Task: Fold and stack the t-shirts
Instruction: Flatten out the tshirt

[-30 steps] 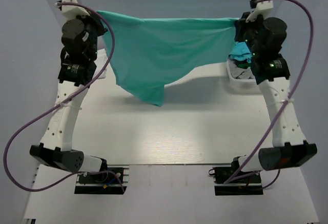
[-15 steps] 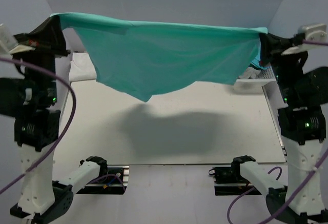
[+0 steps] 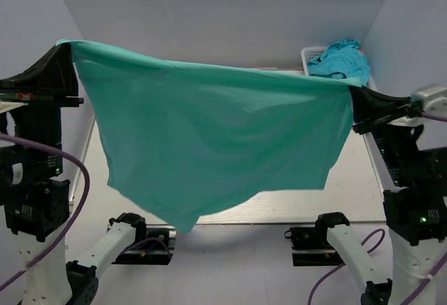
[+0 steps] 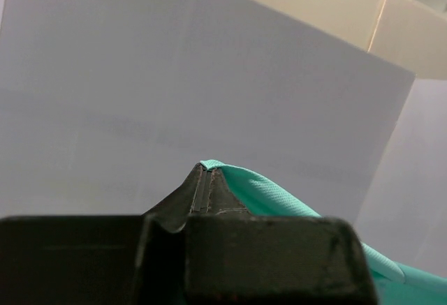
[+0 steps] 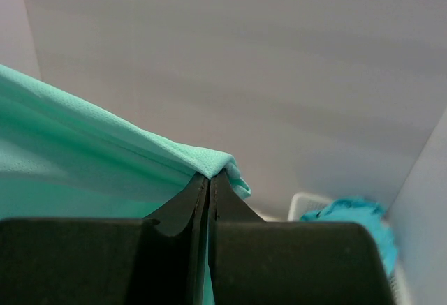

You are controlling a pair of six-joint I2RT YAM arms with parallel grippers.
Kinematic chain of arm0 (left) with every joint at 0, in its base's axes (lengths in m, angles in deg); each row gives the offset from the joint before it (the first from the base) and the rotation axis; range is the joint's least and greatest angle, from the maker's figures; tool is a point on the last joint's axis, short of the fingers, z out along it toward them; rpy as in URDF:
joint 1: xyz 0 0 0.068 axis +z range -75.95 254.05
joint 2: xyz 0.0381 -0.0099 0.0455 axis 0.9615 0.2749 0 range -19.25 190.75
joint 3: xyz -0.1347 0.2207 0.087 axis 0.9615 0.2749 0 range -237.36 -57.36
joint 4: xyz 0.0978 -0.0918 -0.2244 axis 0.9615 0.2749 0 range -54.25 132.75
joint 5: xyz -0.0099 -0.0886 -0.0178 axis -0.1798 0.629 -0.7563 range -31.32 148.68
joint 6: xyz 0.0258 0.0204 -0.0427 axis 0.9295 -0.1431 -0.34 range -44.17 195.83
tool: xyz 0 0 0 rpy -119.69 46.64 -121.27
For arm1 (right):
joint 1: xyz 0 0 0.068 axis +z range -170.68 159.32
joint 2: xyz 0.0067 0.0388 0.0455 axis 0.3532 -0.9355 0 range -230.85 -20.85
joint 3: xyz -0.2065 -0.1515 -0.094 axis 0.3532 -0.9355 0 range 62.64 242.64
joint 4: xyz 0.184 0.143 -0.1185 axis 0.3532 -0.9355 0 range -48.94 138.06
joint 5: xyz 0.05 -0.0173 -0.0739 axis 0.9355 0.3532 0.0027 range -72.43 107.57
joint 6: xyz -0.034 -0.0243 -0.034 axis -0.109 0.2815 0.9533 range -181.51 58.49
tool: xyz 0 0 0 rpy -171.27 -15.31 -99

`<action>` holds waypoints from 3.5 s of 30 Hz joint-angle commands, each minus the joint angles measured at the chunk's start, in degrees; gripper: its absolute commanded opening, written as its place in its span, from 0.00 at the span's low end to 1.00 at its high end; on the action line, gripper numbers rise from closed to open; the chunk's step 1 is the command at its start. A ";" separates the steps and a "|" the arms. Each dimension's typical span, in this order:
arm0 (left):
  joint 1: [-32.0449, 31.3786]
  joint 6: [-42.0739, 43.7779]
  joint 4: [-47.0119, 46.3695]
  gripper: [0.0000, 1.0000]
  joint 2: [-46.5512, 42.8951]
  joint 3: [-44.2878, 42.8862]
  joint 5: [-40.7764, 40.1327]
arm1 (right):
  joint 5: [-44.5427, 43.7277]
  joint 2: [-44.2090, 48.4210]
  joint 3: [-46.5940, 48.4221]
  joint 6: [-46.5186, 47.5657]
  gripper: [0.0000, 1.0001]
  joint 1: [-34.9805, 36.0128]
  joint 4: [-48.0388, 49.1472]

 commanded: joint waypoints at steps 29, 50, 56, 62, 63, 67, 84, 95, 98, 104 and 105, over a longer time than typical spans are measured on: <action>3.91 -13.78 11.64 1.00 71.85 -9.99 -6.62 | 3.75 -62.59 4.01 -9.74 0.90 -0.07 4.29; 2.77 -15.43 1.95 1.00 54.68 27.88 10.37 | 9.29 -76.16 2.81 -13.77 0.90 5.64 6.74; 3.56 -16.85 2.56 1.00 59.34 27.88 8.79 | 7.45 -84.68 10.36 -22.21 0.90 5.38 16.58; 3.56 -16.85 5.29 1.00 60.75 26.48 4.56 | -1.69 -95.16 23.64 -28.36 0.90 4.68 13.97; 3.56 -16.85 5.81 1.00 60.75 26.48 3.68 | -2.05 -98.22 26.70 -29.93 0.90 4.50 13.79; 3.56 -16.85 7.22 1.00 60.23 26.48 0.96 | -2.84 -105.80 39.89 -32.15 0.90 3.89 6.34; 4.09 -13.78 4.94 1.00 56.45 20.15 0.07 | -6.09 -99.31 41.41 -18.98 0.90 3.27 2.28; 4.09 -12.46 8.71 1.00 56.00 18.39 -10.38 | -16.38 -79.71 16.29 -10.61 0.90 9.24 -2.20; 4.62 -12.46 9.24 1.00 56.01 19.53 -11.00 | -12.70 -78.82 12.41 -9.92 0.90 10.38 -4.65; 5.14 -12.46 6.88 1.00 57.32 21.20 -9.34 | -9.35 -83.03 13.46 -9.55 0.90 12.15 -7.12; 5.14 -12.46 6.87 1.00 57.85 21.20 -9.33 | -9.61 -83.48 13.55 -10.78 0.90 11.71 -7.13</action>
